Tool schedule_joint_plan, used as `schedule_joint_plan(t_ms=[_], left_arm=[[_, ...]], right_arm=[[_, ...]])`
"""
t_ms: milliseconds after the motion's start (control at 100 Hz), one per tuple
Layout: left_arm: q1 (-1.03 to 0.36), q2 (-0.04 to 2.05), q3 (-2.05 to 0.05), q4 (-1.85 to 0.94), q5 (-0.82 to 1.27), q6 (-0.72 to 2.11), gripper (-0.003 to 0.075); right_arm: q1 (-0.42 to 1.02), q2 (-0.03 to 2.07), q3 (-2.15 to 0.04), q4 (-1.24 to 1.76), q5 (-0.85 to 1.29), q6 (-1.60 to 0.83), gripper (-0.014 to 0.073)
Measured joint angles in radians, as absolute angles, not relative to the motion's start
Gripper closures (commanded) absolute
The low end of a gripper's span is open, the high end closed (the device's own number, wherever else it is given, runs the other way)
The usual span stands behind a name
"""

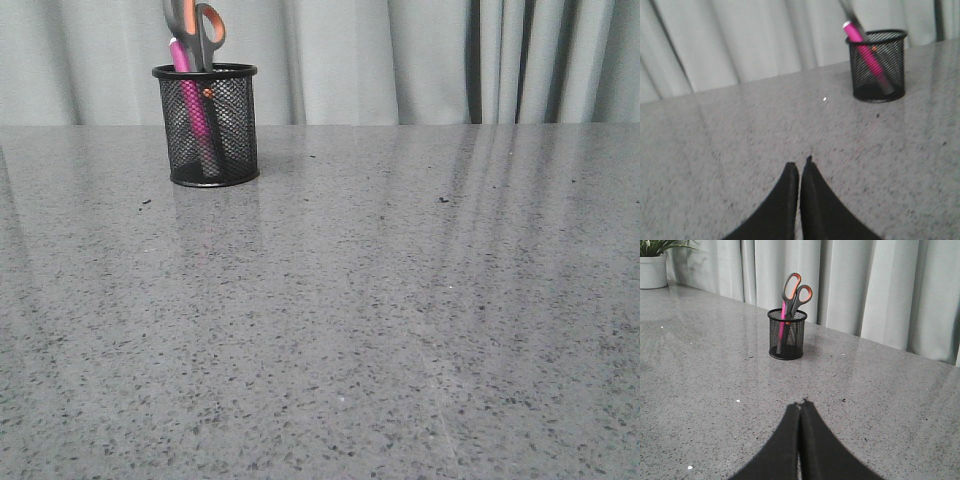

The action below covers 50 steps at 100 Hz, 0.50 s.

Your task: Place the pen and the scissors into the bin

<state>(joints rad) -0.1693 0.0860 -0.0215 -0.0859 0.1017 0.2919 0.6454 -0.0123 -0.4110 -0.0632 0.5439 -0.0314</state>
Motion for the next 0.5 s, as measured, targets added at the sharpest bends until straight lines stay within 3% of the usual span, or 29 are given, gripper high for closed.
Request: schedule_joint_plan(t_ms=[500], left_arm=[[0.002, -0.004, 0.002, -0.024, 0.337, 0.191, 0.0739]], right_arm=[[0.645, -0.012, -0.411, -0.063, 0.546, -0.031, 0.0662]])
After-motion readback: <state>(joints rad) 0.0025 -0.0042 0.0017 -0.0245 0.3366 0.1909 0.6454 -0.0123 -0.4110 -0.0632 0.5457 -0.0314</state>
